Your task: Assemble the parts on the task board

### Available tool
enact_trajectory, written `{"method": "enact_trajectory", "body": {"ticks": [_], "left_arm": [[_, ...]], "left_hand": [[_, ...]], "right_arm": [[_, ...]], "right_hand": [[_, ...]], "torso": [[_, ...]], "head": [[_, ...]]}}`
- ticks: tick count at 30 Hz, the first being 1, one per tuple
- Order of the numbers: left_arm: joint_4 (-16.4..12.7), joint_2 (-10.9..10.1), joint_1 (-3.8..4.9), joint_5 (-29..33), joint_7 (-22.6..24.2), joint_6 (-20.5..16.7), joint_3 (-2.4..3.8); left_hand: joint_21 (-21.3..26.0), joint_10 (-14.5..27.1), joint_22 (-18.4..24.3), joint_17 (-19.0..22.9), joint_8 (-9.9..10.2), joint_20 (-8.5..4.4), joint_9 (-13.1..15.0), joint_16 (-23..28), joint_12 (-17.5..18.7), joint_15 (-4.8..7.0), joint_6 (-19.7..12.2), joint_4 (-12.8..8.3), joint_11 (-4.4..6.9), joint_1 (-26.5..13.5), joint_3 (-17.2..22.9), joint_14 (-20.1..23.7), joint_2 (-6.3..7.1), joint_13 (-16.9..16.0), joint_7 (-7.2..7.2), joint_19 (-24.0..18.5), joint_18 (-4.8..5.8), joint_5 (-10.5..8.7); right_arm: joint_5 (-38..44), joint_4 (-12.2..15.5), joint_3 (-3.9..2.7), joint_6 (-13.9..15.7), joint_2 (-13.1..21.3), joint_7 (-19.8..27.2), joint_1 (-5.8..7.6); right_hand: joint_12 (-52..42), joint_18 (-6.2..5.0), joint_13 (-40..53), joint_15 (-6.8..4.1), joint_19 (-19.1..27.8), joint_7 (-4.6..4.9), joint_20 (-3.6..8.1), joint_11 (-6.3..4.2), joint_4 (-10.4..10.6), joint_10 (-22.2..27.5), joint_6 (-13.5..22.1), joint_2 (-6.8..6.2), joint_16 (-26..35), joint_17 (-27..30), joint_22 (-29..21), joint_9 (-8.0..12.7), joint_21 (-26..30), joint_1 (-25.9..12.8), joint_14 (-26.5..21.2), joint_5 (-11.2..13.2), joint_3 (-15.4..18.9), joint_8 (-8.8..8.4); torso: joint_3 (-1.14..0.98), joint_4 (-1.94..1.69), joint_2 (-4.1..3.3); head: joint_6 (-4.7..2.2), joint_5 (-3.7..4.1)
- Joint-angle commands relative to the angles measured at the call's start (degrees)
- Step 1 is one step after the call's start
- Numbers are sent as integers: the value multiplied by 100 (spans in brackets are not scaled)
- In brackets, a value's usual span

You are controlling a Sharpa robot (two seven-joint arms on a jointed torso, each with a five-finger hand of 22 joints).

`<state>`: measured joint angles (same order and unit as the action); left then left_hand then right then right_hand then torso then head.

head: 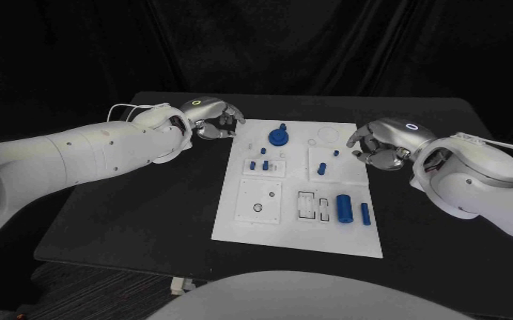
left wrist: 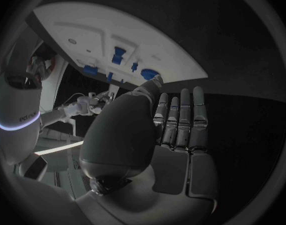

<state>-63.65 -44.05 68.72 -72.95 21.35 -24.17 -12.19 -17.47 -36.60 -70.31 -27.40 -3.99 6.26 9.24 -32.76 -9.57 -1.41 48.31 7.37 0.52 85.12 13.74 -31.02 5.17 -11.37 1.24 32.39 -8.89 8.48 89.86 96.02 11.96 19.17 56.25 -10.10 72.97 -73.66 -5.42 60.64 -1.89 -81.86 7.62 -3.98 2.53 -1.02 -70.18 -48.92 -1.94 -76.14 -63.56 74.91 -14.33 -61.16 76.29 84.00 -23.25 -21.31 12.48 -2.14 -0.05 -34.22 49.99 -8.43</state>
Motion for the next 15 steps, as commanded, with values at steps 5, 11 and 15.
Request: {"method": "enact_trajectory", "body": {"ticks": [5,11,15], "left_arm": [[-424,-261,126,4639,1651,1107,7],[-980,-429,102,6435,1946,2158,4],[-1453,-602,36,6963,2046,2602,3]], "left_hand": [[1477,2287,2796,1915,27,-152,-172,2558,296,282,-163,906,86,-1242,-807,2642,-637,626,-115,-2401,-112,711],[1557,3400,4706,2740,150,-34,-662,3276,706,57,-2358,939,503,-1789,-1756,3102,-994,1034,-479,-3033,-29,477],[1641,3603,5854,2740,255,-83,-775,3276,849,53,-3657,934,599,-1922,-2320,3102,-1227,1096,-594,-3156,9,56]], "right_arm": [[377,-60,-9,281,-5,-260,481],[568,-383,-9,-202,-235,-338,561],[701,-691,-8,-471,-486,-267,448]], "right_hand": [[2150,-65,-2373,24,95,-10,-14,0,138,1916,-87,-317,62,80,680,8,170,-147,9,-15,-159,-70],[3895,-83,-3429,270,322,22,-224,351,265,3075,-1,-539,252,410,560,52,683,-321,-220,192,-225,-262],[4670,-124,-4232,385,318,214,-352,451,164,2997,-169,-581,193,426,581,110,705,-207,-266,609,-24,-370]], "torso": [[1,-11,5],[7,-5,6],[18,-9,9]], "head": [[1,-3],[1,-90],[1,-133]]}}
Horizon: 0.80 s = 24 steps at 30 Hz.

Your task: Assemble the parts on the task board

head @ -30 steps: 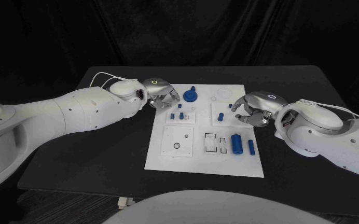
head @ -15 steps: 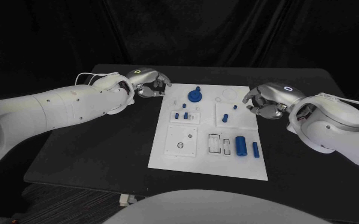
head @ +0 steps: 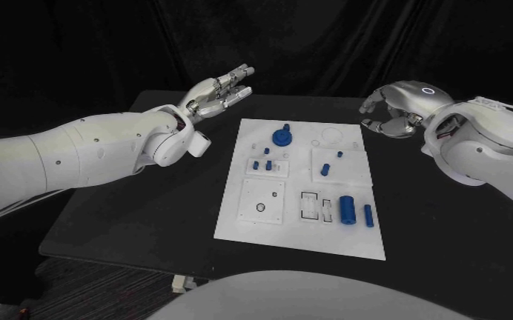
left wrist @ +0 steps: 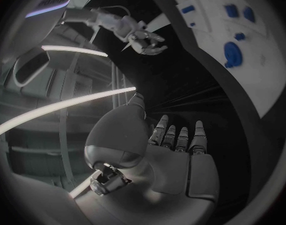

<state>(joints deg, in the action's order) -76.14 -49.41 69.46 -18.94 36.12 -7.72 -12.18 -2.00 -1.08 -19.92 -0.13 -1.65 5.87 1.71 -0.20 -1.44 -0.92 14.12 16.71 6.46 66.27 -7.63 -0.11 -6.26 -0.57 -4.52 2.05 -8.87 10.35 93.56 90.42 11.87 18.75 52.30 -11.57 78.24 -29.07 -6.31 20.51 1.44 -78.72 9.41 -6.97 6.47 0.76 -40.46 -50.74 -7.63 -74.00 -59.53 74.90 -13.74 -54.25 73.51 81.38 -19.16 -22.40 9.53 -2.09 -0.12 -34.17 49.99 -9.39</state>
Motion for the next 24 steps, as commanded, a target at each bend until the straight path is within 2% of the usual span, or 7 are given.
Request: {"method": "enact_trajectory", "body": {"ticks": [1,5,6,7,13,21,24], "left_arm": [[-284,-100,-48,1622,582,1020,1],[-548,-224,-78,1789,635,1213,1],[-578,-241,-82,1810,654,1237,1],[-593,-252,-85,1824,669,1252,1],[-609,-274,-97,1868,744,1361,1],[-594,-248,-114,1880,737,1427,0],[-573,-221,-121,1881,711,1456,0]], "left_hand": [[144,65,1394,13,28,-65,-28,20,49,18,-308,3,8,-7,-310,11,-143,22,-16,-188,31,-143],[200,78,1992,13,30,-118,-32,20,61,62,-361,1,5,94,-495,11,-213,28,-14,-205,52,-65],[200,79,1992,13,31,-119,-32,20,61,63,-362,1,5,96,-500,11,-216,28,-18,-205,51,-60],[200,80,1992,13,31,-122,-32,20,64,67,-362,1,9,103,-510,11,-224,29,-27,-205,50,-44],[200,83,1992,13,30,-126,-32,20,67,93,-355,-3,52,169,-557,11,-218,30,-81,-205,34,33],[200,87,1992,13,26,14,-28,20,70,58,-316,-5,45,442,-575,11,-177,32,-52,-205,-45,259],[200,88,1992,13,26,53,-28,20,69,26,-319,-4,26,545,-570,11,-202,32,-41,-205,-70,414]], "right_arm": [[355,-193,1,-473,-143,-93,-107],[419,-434,1,-667,-344,54,-235],[432,-507,1,-709,-407,107,-287],[437,-543,1,-725,-438,133,-317],[437,-742,1,-768,-595,302,-484],[238,-920,1,-673,-702,498,-595],[179,-951,1,-679,-737,558,-630]], "right_hand": [[313,-38,-356,64,0,-29,-67,72,-23,-5,139,-17,-22,38,584,131,17,99,-12,301,148,-202],[580,-40,-770,94,-8,-17,-101,107,-60,-139,265,27,-23,87,590,351,29,275,-30,458,349,-427],[607,-38,-826,94,-14,-22,-103,107,-73,-176,250,39,-27,87,595,376,16,315,-29,460,369,-439],[639,-35,-910,89,-26,-48,-101,102,-100,-264,228,58,-38,81,603,413,-6,388,-22,439,387,-457],[853,-11,-1297,48,-109,-61,-66,54,-95,-730,0,101,-73,65,647,528,-154,482,28,429,430,-462],[1127,14,-1639,-18,-193,25,-7,-24,122,-1342,-151,91,-125,-7,681,663,-276,392,109,787,568,-505],[1192,25,-1678,-31,-221,25,5,-41,162,-1516,-195,102,-141,-33,697,698,-333,424,129,816,572,-512]], "torso": [[20,-1,10],[54,-22,33],[102,-51,44],[116,-59,45],[165,-77,52],[182,-75,41],[167,-51,49]], "head": [[1,-54],[1,-74],[1,-28],[1,-15],[1,105],[1,217],[1,218]]}}
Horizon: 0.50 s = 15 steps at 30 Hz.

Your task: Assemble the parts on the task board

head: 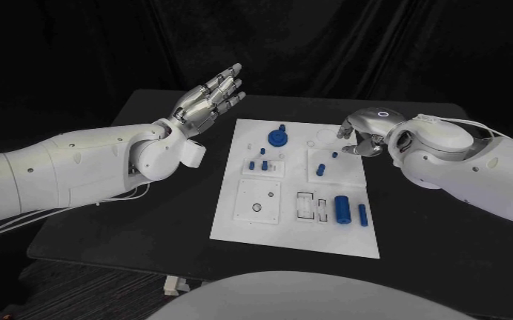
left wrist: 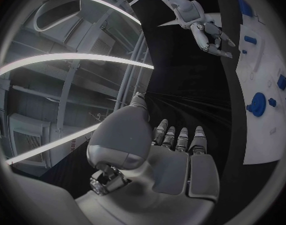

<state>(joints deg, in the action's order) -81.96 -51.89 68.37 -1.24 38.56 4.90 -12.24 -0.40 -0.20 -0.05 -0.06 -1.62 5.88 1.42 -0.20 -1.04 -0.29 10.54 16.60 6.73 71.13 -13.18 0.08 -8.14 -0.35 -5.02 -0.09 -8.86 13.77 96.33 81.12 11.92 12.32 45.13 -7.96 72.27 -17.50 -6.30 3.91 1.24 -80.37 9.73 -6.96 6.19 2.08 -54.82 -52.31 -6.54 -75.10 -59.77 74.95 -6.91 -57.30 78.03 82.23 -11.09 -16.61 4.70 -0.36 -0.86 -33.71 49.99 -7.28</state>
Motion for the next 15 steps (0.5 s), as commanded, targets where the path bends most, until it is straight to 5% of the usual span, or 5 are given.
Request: {"method": "enact_trajectory", "body": {"ticks": [1,7,15], "left_arm": [[13,33,-14,111,462,200,6],[32,66,-30,112,421,244,6],[69,73,-64,112,389,289,5]], "left_hand": [[40,0,5,6,22,69,1,20,28,-50,41,7,-13,100,-14,-8,-25,9,20,9,-79,132],[40,4,5,6,18,172,4,20,29,-126,61,-15,-68,379,2,-8,-56,10,77,9,-102,434],[37,3,-16,6,13,279,8,20,14,-203,95,-13,-138,521,-2,-8,-84,6,128,9,-118,536]], "right_arm": [[-106,-28,-4,-38,-27,209,-41],[-142,-108,-4,-74,-91,275,-122],[-152,-250,-4,-28,-177,336,-212]], "right_hand": [[51,27,-21,-16,-63,-12,9,-21,38,-128,-40,-6,-36,-16,698,26,-46,-17,50,5,-12,-35],[157,31,-30,-42,-78,-25,33,-49,70,-285,21,-22,-33,-8,705,91,-65,28,60,-6,-39,-86],[222,32,-31,-44,-79,-25,38,-49,71,-309,41,-18,-33,-11,705,122,-63,70,62,-35,-68,-91]], "torso": [[-7,24,3],[-29,31,14],[-16,22,13]], "head": [[1,11],[1,27],[1,33]]}}
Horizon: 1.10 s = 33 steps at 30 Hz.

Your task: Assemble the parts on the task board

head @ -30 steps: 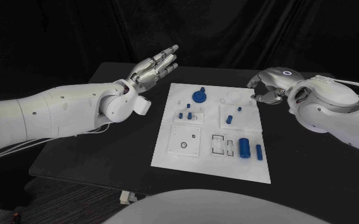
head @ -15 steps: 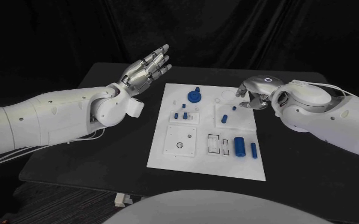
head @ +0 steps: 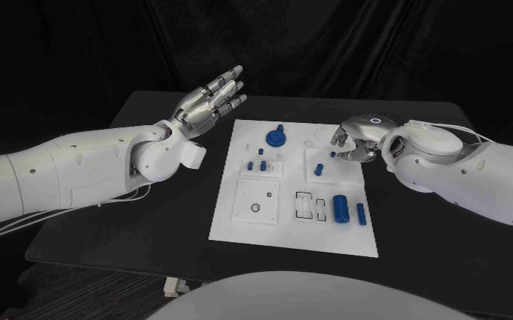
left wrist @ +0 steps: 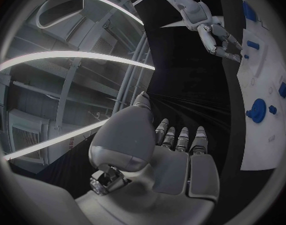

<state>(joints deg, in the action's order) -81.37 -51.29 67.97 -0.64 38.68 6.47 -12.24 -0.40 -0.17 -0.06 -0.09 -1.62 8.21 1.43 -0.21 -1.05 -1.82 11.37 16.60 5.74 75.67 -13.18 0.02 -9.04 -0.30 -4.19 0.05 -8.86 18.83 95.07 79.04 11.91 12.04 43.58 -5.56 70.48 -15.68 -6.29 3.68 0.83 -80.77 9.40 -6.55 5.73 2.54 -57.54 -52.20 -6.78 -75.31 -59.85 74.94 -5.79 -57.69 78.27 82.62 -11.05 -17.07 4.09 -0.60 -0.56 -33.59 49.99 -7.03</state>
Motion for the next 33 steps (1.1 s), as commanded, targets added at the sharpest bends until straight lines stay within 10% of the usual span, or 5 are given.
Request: {"method": "enact_trajectory", "body": {"ticks": [1,13,33], "left_arm": [[13,14,-30,52,375,137,5],[33,23,-85,52,321,206,5],[110,76,-112,51,201,257,4]], "left_hand": [[36,-1,-19,9,12,57,8,21,12,-57,17,-14,-49,80,-3,-2,2,1,54,-5,-119,40],[31,-4,-51,9,6,145,13,21,-10,-140,54,-44,-140,234,9,-2,-47,-4,125,-4,-128,177],[-6,-16,-244,9,-56,336,47,21,-80,-346,301,-210,-314,553,45,-2,-133,-19,331,26,-137,572]], "right_arm": [[-25,-54,-3,5,-32,100,-40],[-27,-324,-4,74,-194,187,-168],[-82,-565,-4,244,-379,341,-295]], "right_hand": [[77,33,-7,-7,-41,6,-1,-3,28,-62,27,6,-15,-7,709,26,-28,69,25,-92,-46,-26],[417,29,-10,8,-30,-5,1,23,11,-134,-126,-12,-10,8,704,130,14,181,21,-671,-414,9],[365,16,44,-16,10,-76,10,-20,-20,-319,-732,32,-14,15,695,-12,51,166,-8,-468,-526,267]], "torso": [[8,-10,2],[10,-8,5],[13,-8,8]], "head": [[1,13],[1,-6],[1,-22]]}}
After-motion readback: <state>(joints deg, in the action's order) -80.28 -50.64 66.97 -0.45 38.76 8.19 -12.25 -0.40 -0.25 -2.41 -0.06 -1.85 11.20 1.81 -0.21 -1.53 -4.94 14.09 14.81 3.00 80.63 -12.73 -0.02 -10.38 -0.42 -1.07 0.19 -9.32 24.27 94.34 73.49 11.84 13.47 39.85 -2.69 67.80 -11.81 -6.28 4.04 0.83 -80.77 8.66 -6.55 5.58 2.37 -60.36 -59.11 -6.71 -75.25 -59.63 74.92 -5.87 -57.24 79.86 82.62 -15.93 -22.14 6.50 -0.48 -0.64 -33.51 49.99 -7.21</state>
